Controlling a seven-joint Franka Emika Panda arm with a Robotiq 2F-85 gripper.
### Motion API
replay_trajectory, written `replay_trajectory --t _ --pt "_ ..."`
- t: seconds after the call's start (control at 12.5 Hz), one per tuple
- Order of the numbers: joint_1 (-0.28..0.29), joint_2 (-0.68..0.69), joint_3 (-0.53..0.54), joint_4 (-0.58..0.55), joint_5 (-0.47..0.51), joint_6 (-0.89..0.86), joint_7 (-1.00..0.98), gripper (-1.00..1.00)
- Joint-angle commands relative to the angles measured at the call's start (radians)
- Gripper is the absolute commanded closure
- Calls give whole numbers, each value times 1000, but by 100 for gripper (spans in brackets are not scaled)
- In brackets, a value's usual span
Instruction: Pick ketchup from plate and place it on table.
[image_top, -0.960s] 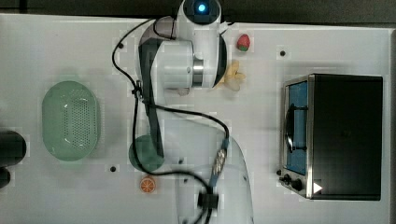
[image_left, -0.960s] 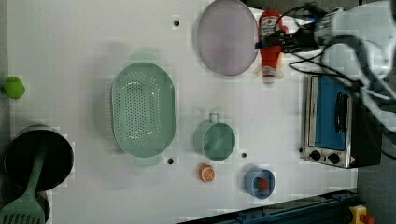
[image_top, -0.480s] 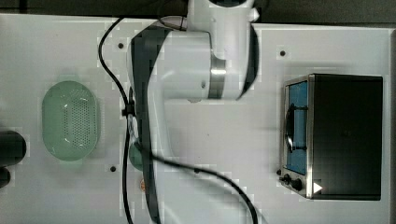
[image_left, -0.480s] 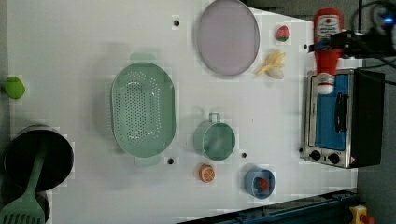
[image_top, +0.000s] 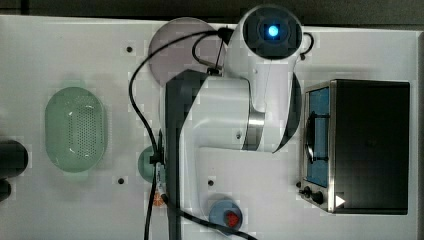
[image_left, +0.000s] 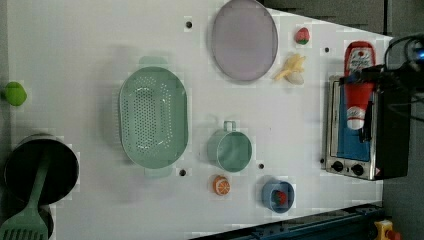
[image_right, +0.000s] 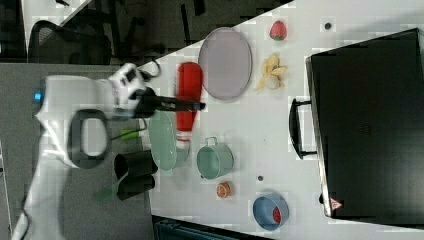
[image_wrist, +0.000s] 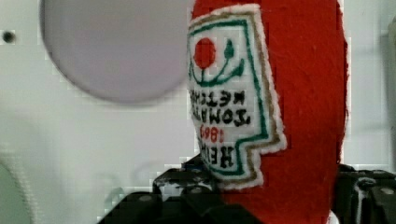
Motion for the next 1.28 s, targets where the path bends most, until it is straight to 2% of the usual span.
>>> replay_trajectory --t 0.08,0.48,0.56,0.64,0.8,0.88,1.04,1.28 --pt "-7 -2 -16 -173 7 90 35 -24" --pt "-6 49 -16 -376 7 366 35 -24" --pt "-5 72 -15 -395 7 394 35 -29" --pt "-5 99 -15 -408 7 408 35 -49" --pt "-5 155 -15 -414 7 435 35 -93" --pt "-5 164 -15 -412 7 453 35 -100" --pt "-5 137 -11 -395 7 444 40 -100" --pt "-5 7 4 -334 7 344 128 -100"
